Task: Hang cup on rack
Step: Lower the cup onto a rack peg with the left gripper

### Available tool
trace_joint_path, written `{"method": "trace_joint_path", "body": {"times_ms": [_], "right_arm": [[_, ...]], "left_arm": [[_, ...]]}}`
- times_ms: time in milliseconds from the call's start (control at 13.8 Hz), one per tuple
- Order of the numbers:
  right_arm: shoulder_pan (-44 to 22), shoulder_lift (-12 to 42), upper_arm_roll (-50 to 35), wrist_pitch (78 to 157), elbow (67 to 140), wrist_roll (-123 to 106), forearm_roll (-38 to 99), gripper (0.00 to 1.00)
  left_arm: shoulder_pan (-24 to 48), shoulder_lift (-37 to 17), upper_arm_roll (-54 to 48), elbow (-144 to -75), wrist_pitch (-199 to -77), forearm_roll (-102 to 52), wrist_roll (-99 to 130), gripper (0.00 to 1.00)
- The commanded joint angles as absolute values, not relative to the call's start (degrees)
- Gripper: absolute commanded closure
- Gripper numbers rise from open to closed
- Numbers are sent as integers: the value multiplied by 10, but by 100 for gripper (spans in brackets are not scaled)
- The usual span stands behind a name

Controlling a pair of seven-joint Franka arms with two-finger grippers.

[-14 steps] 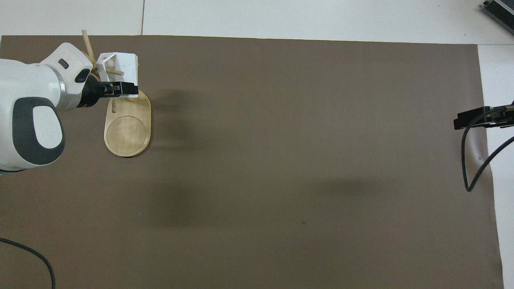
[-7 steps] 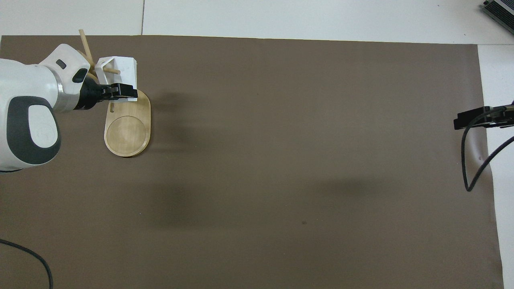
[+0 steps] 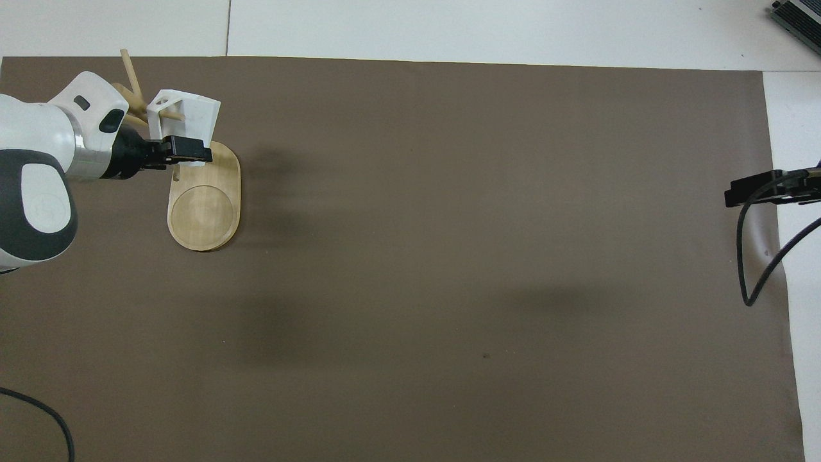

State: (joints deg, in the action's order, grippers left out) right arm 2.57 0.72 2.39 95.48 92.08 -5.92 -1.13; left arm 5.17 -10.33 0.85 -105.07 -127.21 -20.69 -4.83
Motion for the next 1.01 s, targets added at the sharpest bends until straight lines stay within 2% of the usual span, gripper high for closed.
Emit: {"method": "trace_joint_path", "body": {"times_ms": [0,361,940], "right_arm": [[29,-1,21,947,926,-60,-10,0],[29,-1,21,947,926,-60,-10,0],[29,-1,21,947,926,-59,-10,0]], "left_arm": [[46,-89,7,-1055,-1254,-199,-46,0],[48,-61,10,-1051,-1209,-128,-45,0],[54,35,-1,-1042,-1055,-21,-34,0]]}}
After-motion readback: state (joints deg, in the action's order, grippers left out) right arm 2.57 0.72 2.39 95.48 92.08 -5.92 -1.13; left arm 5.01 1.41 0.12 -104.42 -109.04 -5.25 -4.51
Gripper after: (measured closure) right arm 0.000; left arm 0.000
